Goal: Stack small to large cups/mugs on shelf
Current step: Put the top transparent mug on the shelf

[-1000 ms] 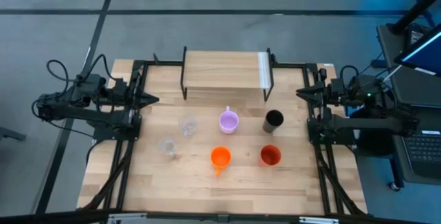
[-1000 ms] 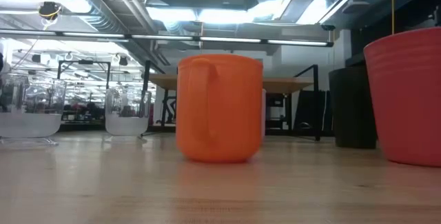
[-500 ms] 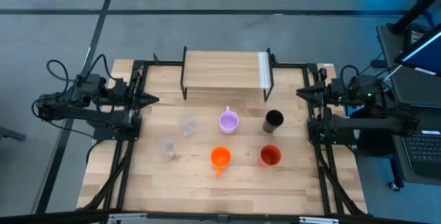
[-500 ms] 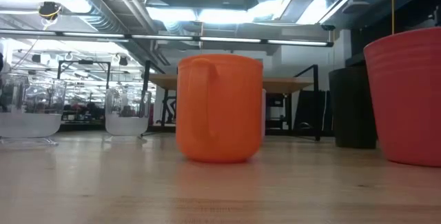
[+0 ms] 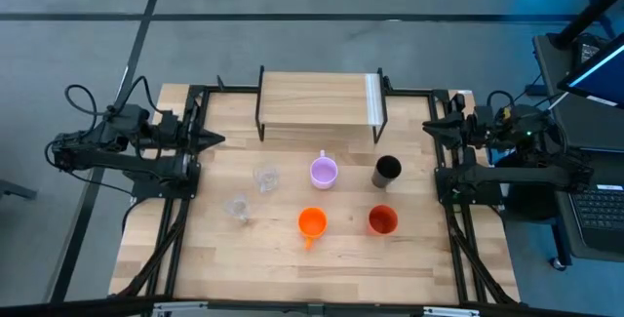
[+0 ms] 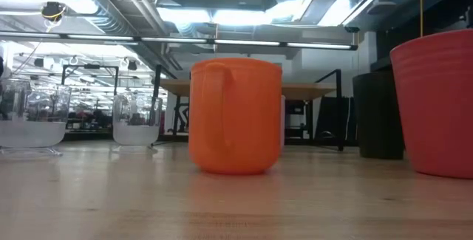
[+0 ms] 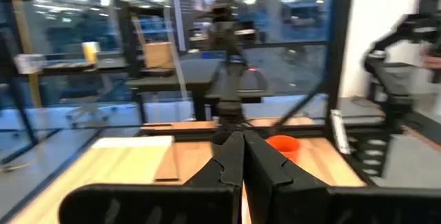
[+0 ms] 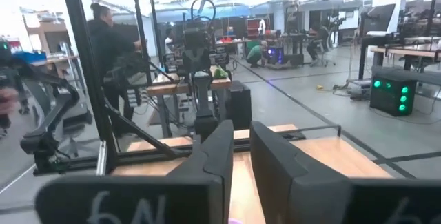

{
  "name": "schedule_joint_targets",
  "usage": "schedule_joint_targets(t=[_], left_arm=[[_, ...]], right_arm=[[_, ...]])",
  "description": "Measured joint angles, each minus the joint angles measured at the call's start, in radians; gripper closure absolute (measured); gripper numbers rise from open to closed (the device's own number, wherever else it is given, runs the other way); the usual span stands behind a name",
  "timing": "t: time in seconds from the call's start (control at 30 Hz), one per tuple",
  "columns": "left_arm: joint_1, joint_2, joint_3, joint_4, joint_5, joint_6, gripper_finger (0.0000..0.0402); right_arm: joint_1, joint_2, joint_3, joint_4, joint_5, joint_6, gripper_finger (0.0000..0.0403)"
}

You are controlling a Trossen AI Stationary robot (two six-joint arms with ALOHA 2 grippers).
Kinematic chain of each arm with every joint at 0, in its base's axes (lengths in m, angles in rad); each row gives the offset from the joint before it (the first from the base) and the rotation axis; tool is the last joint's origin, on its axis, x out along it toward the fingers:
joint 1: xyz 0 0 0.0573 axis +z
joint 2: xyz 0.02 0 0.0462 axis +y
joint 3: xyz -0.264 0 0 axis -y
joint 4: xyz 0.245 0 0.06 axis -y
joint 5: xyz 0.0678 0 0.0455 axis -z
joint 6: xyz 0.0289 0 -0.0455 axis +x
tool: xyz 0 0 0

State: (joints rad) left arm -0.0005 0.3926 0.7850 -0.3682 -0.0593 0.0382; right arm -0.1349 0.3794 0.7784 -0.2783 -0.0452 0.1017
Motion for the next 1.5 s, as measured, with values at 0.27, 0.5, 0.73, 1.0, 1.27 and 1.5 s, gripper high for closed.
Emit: schedule_joint_targets(t=[0.27,0.5,0.73,1.0,1.27,1.5], left_arm=[[0.000,0.015,0.000,0.001,-0.059,-0.054,0.0394],[0.000,0.027,0.000,-0.004,-0.128,-0.055,0.0324],[0.000,0.027,0.000,0.020,-0.178,-0.055,0.0261],[0.000,0.027,0.000,0.017,-0.189,-0.056,0.0192],[0.000,0.027,0.000,0.023,-0.194,-0.055,0.0170],[0.000,0.041,0.000,0.018,-0.194,-0.113,0.0170]], right_arm=[[0.000,0.042,0.000,0.039,0.016,0.075,0.0330],[0.000,0.153,0.000,0.167,0.150,0.103,0.0229],[0.000,0.222,0.000,0.184,0.150,0.100,0.0171],[0.000,0.272,0.000,0.178,0.150,0.094,0.0171],[-0.004,0.348,0.044,0.059,0.150,0.124,0.0171],[-0.016,0.522,0.278,-0.412,0.141,0.270,0.0171]])
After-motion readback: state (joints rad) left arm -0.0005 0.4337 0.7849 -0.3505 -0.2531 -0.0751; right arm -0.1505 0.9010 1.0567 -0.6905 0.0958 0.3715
